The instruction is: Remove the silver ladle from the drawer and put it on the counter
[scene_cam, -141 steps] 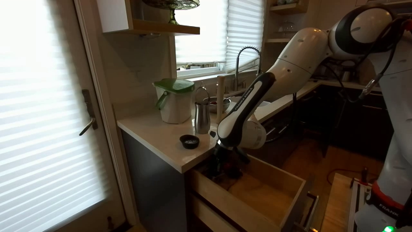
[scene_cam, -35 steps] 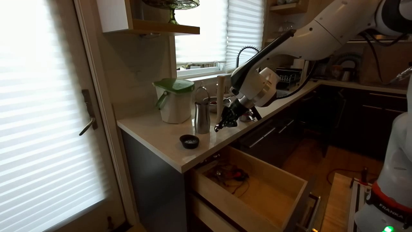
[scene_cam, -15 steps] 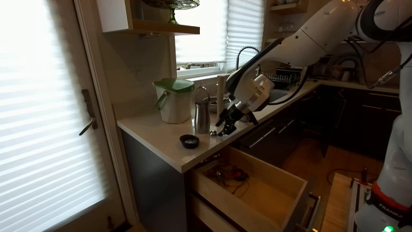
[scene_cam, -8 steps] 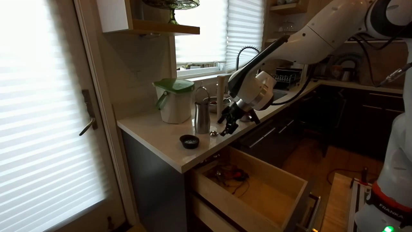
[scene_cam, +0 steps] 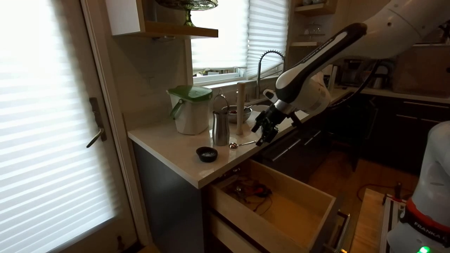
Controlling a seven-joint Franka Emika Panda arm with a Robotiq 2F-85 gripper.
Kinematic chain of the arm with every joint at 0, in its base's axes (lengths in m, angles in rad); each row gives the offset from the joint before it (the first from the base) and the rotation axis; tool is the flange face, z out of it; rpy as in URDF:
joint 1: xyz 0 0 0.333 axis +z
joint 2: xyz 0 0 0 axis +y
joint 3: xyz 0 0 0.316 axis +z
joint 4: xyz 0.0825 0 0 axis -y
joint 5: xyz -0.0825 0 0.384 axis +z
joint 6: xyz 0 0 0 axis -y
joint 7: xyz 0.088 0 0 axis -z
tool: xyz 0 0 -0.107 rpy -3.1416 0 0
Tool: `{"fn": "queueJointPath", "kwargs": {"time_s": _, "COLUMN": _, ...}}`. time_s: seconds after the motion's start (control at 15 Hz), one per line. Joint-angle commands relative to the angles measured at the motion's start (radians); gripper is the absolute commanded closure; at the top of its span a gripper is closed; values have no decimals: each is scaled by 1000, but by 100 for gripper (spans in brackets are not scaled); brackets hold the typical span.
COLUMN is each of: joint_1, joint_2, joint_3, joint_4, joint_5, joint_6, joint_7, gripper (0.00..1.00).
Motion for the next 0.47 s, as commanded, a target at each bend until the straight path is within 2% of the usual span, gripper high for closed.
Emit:
{"fn": "queueJointPath", "kwargs": {"time_s": 0.0, "joint_1": 27, "joint_2": -198, "joint_3": -4, "joint_4": -65, "joint_5": 29, "joint_6": -244, "joint_7": -20, "gripper": 0}}
{"fn": "queueJointPath", "kwargs": {"time_s": 0.27, "joint_1": 61, "joint_2": -277, "joint_3": -27, "joint_4": -39, "joint_5": 31, "joint_6": -501, "joint_7": -36, "gripper": 0}}
{"fn": "queueJointPath", "kwargs": {"time_s": 0.33, "joint_1": 40, "joint_2": -237, "joint_3": -6, "joint_4": -20, "joint_5": 12, "joint_6": -433, "joint_7": -4, "gripper": 0}}
{"fn": "queueJointPath", "kwargs": {"time_s": 0.4, "joint_1": 44, "joint_2": -255, "joint_3": -6, "joint_4": -20, "joint_5": 12, "joint_6": -469, "joint_7": -4, "gripper": 0}}
